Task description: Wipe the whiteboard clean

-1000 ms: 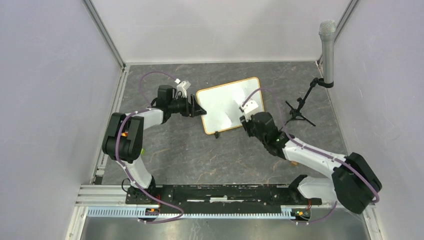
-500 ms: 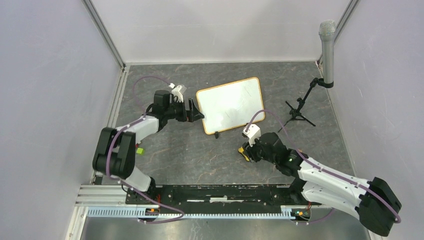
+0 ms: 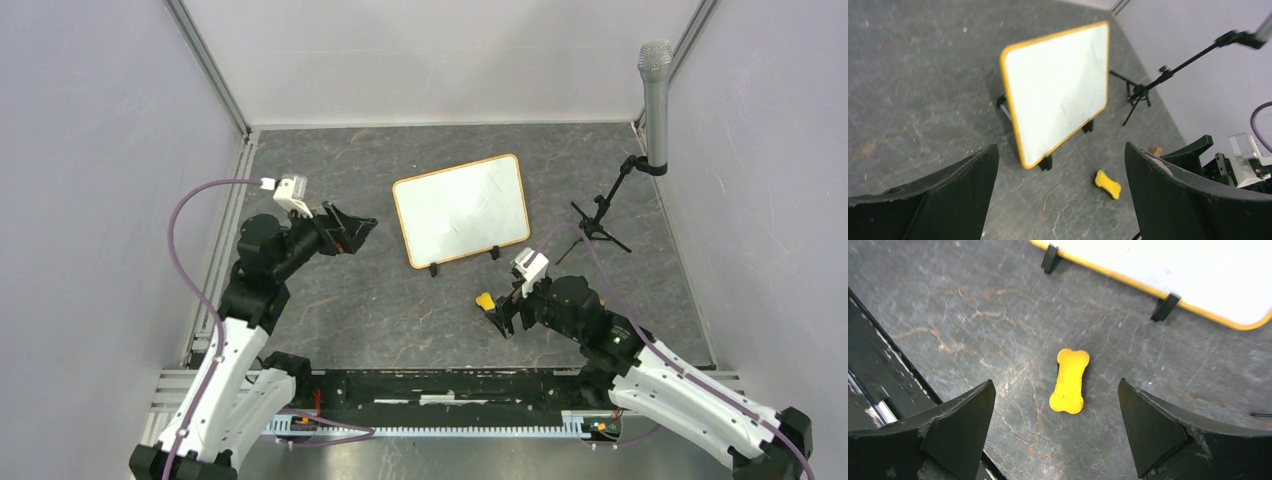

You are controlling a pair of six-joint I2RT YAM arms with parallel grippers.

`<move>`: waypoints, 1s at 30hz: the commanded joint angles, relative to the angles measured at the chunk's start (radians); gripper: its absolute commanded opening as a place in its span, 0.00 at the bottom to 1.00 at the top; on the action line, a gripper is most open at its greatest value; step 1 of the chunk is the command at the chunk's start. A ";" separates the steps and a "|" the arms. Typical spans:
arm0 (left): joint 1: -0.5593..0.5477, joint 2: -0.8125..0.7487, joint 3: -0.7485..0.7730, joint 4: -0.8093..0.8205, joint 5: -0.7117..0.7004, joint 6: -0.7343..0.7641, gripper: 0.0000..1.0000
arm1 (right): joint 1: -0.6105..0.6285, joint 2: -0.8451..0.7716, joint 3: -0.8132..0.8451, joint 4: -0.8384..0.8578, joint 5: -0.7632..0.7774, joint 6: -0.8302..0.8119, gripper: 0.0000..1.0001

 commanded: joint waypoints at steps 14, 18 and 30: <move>-0.003 -0.135 0.436 0.033 0.022 -0.017 1.00 | 0.005 -0.166 0.655 -0.248 0.406 -0.203 0.98; -0.004 -0.164 0.470 0.087 0.014 -0.009 1.00 | 0.005 -0.178 0.758 -0.237 0.469 -0.262 0.98; -0.004 -0.226 0.469 0.226 -0.015 0.015 1.00 | 0.005 -0.215 0.823 -0.161 0.580 -0.316 0.98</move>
